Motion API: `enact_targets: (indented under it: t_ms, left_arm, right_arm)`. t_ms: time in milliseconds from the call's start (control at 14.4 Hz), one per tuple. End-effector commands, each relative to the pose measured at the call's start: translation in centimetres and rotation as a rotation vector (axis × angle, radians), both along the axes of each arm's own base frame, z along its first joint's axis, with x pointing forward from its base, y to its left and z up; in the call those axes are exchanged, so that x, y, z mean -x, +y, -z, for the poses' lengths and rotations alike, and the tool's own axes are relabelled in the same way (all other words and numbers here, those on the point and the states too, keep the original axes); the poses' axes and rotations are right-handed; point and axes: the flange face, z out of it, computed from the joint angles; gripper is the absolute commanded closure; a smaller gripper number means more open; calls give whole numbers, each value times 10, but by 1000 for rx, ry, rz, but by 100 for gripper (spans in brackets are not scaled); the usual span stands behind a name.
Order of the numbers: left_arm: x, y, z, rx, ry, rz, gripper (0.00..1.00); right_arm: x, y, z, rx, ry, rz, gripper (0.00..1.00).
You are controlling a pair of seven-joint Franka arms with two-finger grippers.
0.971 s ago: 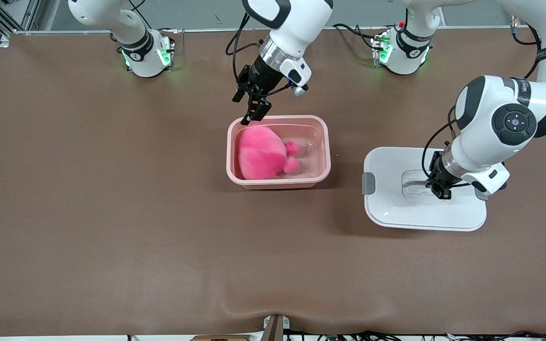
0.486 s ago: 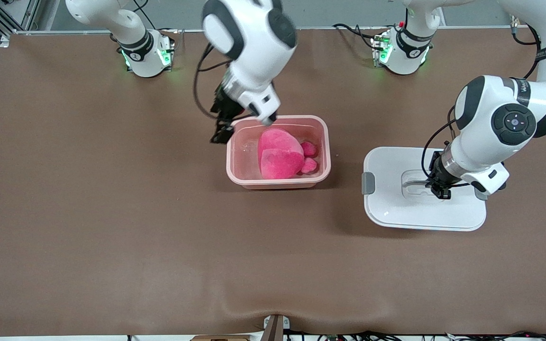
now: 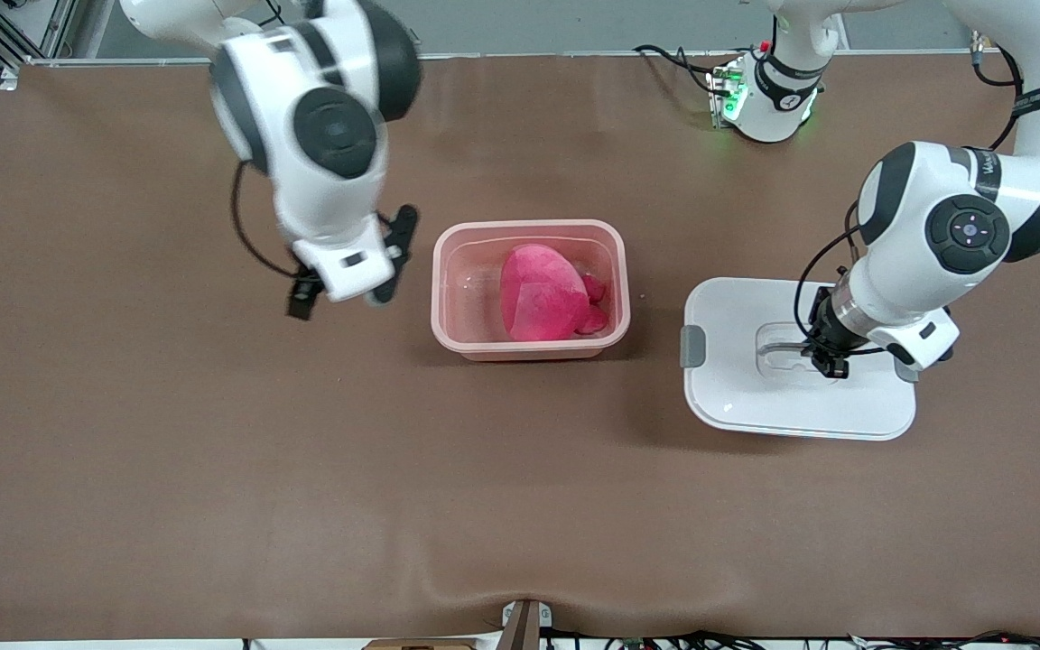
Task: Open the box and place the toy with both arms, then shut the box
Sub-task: 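Release the toy into the box and withdraw the right gripper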
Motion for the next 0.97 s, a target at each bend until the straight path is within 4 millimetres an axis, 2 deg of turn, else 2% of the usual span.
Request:
enact_targets:
  t_ms: [0,139,278,486,763,902]
  left_arm:
    - [12,-19,-13,21,-14,10,100]
    - [14,-30,-15,27,-18,-9,100]
    - [18,-45,-17,35,-19,-1,100]
    - [19,-69,-26,59,-36,-19,100]
    - [27,-103,-24,74,-31,-36,100]
    - [34,-122,-26,78,-34,-52,100]
  right_arm:
    - [-8,-56,-9,-75,32,123,0]
    - [-13,-89,-14,-78,28,176,0]
    - [-16,-132,-18,-75,18,271,0]
    - [-17,-173,-18,-65,9,382,0]
    - [-18,-212,-23,-60,-9,488,0]
    - [-6,-220,-30,-66,-43,582,0]
